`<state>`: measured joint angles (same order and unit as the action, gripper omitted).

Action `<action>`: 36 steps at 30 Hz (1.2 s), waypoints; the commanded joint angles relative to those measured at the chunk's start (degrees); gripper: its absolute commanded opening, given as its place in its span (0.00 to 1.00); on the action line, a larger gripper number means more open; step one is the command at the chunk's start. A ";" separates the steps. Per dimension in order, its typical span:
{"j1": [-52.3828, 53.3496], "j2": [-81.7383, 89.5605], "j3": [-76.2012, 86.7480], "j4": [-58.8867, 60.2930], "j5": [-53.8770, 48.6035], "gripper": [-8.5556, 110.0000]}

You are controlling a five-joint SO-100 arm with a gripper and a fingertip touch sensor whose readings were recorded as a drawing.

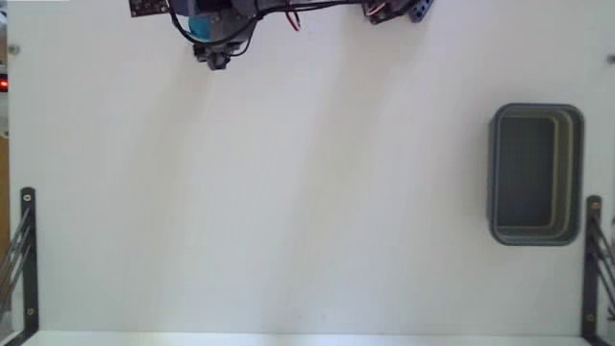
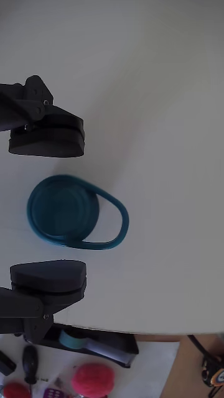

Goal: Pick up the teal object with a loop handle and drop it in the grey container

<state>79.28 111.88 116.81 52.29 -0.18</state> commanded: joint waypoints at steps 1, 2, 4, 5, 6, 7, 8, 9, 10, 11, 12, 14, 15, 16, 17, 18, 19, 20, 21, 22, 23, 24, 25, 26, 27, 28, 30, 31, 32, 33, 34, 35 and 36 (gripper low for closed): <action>1.64 2.37 1.45 -1.90 0.18 1.00; 1.64 2.33 1.93 -2.42 0.18 1.00; 1.64 2.25 2.72 -3.29 0.18 1.00; 1.64 2.19 3.19 -3.82 0.18 1.00; 1.64 2.15 3.50 -4.17 0.18 1.00; 1.64 2.08 3.96 -4.70 0.18 1.00; 1.64 2.02 4.42 -5.22 0.18 1.00; 1.64 1.97 4.72 -5.57 0.18 1.00; 1.64 1.89 5.17 -6.10 0.18 1.00; 1.64 1.80 5.62 -6.63 0.18 1.00; 1.64 1.75 5.92 -6.99 0.18 1.00; 1.64 1.55 6.80 -8.07 0.18 1.00; 1.64 1.48 7.09 -8.43 0.18 1.00; 1.64 1.37 7.53 -8.97 0.18 1.00; 1.64 1.26 7.96 -9.52 0.18 1.00; 1.64 1.14 8.39 -10.06 0.18 1.00; 1.64 1.06 8.66 -10.41 0.18 1.00; 1.64 0.94 9.05 -10.92 0.18 1.00; 1.64 0.82 9.42 -11.42 0.18 1.00; 1.64 0.74 9.66 -11.73 0.18 1.00; 1.64 0.62 9.99 -12.18 0.18 1.00; 1.64 0.51 10.30 -12.61 0.18 1.00; 1.64 0.43 10.51 -12.89 0.18 1.00; 1.64 0.32 10.81 -13.31 0.18 1.00; 1.64 0.20 11.11 -13.73 0.18 1.00; 1.64 0.12 11.30 -14.00 0.18 1.00; 1.64 -0.06 11.71 -14.59 0.18 1.00; 1.64 -0.06 11.71 -14.59 0.18 1.00; 1.64 -0.06 11.71 -14.59 0.18 1.00; 1.64 -0.06 11.71 -14.59 0.18 1.00; 1.64 -0.06 11.71 -14.59 0.18 1.00; 1.64 -0.06 11.71 -14.59 0.18 1.00; 1.64 -0.06 11.71 -14.59 0.18 1.00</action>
<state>79.37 109.78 128.14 38.06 -0.26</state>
